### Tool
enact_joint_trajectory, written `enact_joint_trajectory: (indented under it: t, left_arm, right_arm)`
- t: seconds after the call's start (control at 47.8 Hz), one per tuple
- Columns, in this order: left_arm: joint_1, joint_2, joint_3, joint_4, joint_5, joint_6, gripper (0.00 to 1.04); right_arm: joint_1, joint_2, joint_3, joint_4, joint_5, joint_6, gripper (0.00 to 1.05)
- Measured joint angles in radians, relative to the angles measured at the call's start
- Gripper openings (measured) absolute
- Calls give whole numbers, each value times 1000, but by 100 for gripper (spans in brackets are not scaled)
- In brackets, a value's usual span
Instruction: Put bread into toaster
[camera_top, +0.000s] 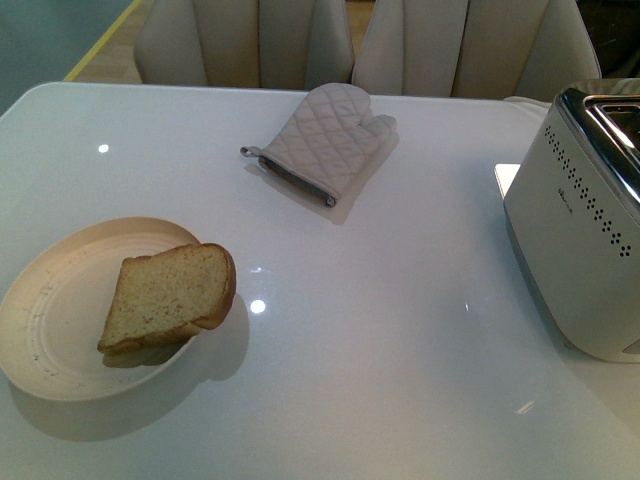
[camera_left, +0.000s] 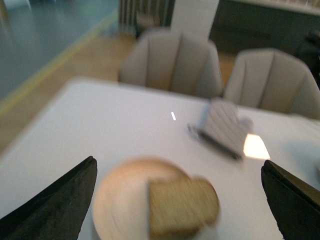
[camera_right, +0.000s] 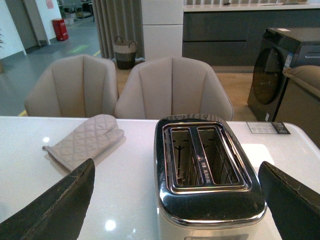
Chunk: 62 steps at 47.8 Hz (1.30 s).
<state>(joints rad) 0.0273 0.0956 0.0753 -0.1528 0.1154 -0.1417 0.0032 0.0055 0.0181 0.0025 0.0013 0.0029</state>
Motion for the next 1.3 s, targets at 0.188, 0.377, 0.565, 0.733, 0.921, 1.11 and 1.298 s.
enact_joint_trajectory:
  t: [0.188, 0.377, 0.565, 0.733, 0.921, 1.11, 1.298]
  left_arm:
    - [21, 364, 93, 115, 93, -237, 98]
    - [87, 878, 180, 460, 111, -241, 98]
    - [117, 1304, 280, 684, 78, -222, 98]
    - [137, 1628, 360, 797, 48, -204, 98]
    - [165, 1896, 422, 870, 34, -184, 98]
    - [180, 2070, 480, 900, 18, -153, 98]
    - [180, 2145, 523, 900, -2, -119, 98]
  right_arm:
    - [0, 0, 0, 0, -2, 0, 96]
    - [0, 0, 0, 0, -2, 0, 96]
    - [0, 0, 0, 0, -2, 0, 96]
    - [0, 0, 0, 0, -2, 0, 96]
    - [0, 0, 0, 0, -2, 0, 96]
    - [0, 0, 0, 0, -2, 0, 96]
    - [0, 0, 0, 0, -2, 0, 96]
